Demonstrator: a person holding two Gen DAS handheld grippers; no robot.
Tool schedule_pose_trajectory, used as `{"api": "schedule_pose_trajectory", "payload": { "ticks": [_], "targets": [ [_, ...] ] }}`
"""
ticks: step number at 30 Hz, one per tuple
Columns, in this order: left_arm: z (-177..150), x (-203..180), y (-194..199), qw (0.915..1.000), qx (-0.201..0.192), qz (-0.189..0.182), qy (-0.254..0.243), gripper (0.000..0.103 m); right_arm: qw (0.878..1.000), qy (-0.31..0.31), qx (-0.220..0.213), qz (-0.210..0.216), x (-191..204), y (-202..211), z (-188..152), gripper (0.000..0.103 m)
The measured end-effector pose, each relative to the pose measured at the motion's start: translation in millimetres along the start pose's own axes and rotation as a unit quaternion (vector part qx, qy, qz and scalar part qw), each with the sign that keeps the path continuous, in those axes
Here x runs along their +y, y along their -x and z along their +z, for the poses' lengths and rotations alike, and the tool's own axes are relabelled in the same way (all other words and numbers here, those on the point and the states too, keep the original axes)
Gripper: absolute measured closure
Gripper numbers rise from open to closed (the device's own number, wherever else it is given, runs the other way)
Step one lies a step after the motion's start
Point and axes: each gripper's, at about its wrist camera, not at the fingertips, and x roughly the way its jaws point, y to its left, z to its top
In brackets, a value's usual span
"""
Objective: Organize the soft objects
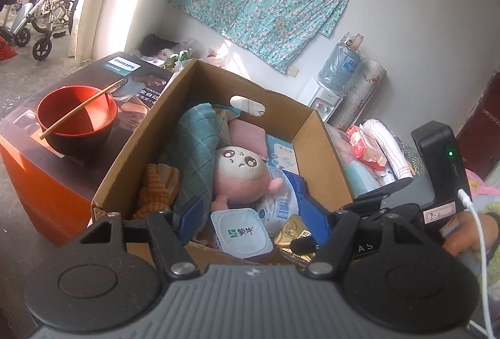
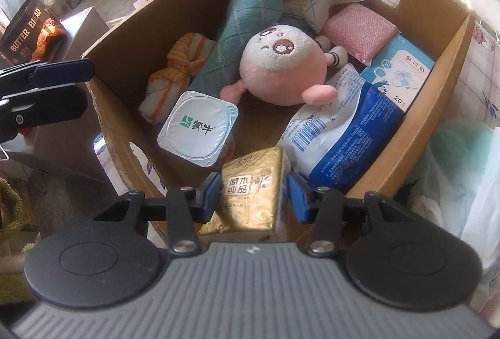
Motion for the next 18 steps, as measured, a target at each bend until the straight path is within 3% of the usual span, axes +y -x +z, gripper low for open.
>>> {"api": "schedule_pose_trajectory", "payload": {
  "ticks": [6,11,14,18],
  "targets": [
    [0.0,7.1,-4.3,0.9999,0.008,0.0,0.009,0.033,0.999,0.02,0.028,-0.01,9.1,-21.4,8.4,0.054],
    [-1.7,8.2,-4.9,0.9999,0.009,0.001,0.009,0.028,1.0,0.009,0.021,-0.008,7.5,-16.0,9.3,0.052],
    [-2.6,6.6,-4.7,0.9999,0.009,0.007,0.009,0.021,1.0,-0.016,-0.011,0.008,3.0,-0.8,5.0,0.049],
    [-2.2,-1.3,-1.1,0.9995,0.001,0.031,0.001,0.009,0.992,-0.076,-0.093,0.029,-7.8,34.2,-11.6,0.041]
  ]
}}
